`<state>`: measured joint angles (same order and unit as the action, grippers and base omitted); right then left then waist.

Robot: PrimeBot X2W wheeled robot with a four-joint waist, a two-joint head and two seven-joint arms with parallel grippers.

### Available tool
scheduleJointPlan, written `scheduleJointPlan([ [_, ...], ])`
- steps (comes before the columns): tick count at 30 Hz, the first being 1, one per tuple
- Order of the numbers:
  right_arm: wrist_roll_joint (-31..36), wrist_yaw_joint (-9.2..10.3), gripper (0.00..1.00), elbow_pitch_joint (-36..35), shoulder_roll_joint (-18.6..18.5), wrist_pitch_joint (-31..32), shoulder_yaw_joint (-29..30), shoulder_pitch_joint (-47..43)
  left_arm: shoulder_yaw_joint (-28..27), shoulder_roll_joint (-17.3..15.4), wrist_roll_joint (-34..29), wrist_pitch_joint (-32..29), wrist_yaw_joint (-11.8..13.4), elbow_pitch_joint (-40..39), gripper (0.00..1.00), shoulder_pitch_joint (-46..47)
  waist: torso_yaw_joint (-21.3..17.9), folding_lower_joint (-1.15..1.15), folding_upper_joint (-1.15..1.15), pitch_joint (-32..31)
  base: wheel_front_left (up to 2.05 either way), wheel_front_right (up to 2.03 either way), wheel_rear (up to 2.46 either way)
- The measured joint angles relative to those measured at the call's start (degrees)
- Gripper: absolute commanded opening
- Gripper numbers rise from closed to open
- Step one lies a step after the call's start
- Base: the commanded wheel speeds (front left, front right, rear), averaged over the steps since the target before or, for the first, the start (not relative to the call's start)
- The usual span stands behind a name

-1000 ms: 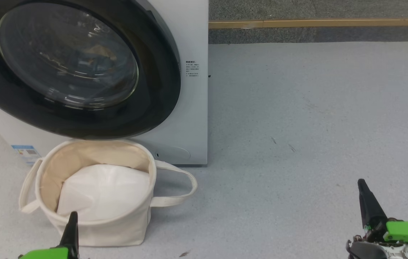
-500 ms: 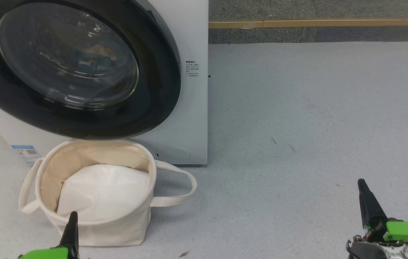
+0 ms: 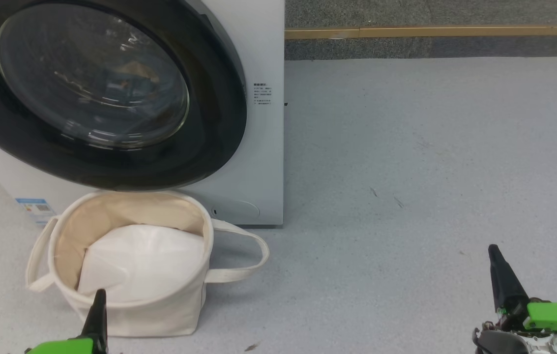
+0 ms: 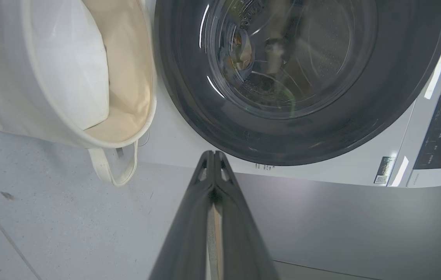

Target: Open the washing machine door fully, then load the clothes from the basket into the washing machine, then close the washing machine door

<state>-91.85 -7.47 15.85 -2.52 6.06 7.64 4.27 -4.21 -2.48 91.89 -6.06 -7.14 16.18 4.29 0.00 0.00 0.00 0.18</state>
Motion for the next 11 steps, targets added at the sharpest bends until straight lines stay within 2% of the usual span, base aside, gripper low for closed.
scheduleJointPlan([
  [11, 0.0, 0.00, 0.00, 0.0, 0.0, 0.0, 0.0, 0.0, 0.0, 0.0, 0.0, 0.0, 0.0, 0.0, 0.00, 0.0, 0.0, 0.00, 0.00, 0.0, 0.00, 0.00, 0.00],
])
